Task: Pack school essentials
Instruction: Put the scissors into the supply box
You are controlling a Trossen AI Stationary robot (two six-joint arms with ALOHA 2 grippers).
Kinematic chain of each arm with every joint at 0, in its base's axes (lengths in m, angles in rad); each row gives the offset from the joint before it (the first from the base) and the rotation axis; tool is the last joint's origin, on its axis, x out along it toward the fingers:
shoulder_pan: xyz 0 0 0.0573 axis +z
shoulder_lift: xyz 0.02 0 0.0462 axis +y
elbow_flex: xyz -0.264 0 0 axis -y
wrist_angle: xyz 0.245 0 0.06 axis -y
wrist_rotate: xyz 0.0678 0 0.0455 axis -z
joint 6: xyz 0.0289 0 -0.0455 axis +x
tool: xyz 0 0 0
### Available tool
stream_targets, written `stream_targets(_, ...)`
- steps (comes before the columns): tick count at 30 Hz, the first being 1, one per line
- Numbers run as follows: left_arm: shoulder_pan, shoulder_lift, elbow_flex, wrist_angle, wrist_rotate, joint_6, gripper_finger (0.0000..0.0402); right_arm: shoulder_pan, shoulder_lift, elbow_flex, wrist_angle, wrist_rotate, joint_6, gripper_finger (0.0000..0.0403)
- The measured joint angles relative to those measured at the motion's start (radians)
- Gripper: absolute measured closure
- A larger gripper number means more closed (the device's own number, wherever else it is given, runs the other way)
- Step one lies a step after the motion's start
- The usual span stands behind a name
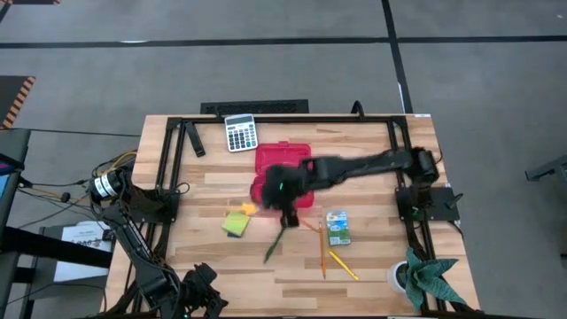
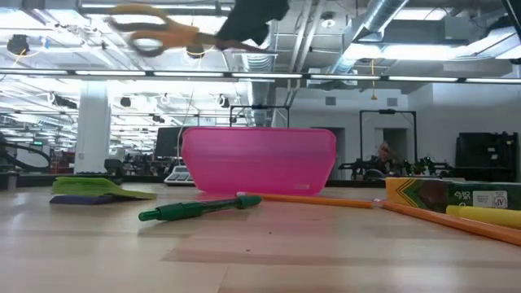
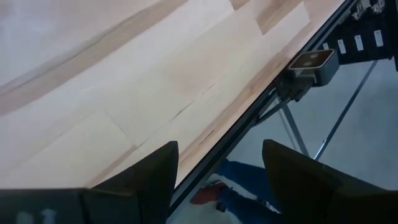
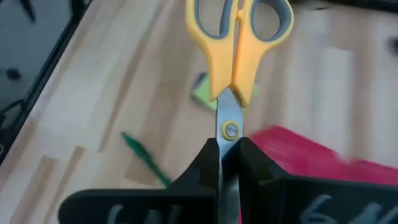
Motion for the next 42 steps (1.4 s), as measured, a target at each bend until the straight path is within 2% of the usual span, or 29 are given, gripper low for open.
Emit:
stream_targets(5, 0.0, 0.0, 0.0, -0.006, -0.02, -0.001, 0.0173, -0.146, -0.074, 0.0, -0.117, -0.002, -0.019, 0.0367)
stream_targets(7, 0.0, 0.0, 0.0, -0.005, -0.024, -0.001, 0.0173, -0.199, -0.098, -0.021, -0.136, -0.04, -0.025, 0.0368)
stream_targets(13, 0.0, 0.0, 0.0, -0.006, -0.029, -0.006, 0.0173, -0.288, -0.169, -0.21, -0.087, -0.15, 0.002, 0.0368)
stream_targets(19, 0.0, 0.0, 0.0, -0.009, -0.052, -0.007, 0.0173, -0.275, -0.195, -0.476, 0.151, -0.167, 0.09, 0.0362)
stream_targets(24, 0.0, 0.0, 0.0, -0.014, -0.05, -0.012, 0.0173, -0.25, -0.195, -0.609, 0.36, -0.186, 0.159, 0.036)
stream_targets(27, 0.0, 0.0, 0.0, -0.016, -0.049, -0.013, 0.0173, -0.242, -0.195, -0.652, 0.434, -0.186, 0.197, 0.0359)
stream_targets(42, 0.0, 0.0, 0.0, -0.047, -0.048, -0.02, 0.0173, -0.234, -0.196, -0.804, 0.586, -0.181, 0.226, 0.0358)
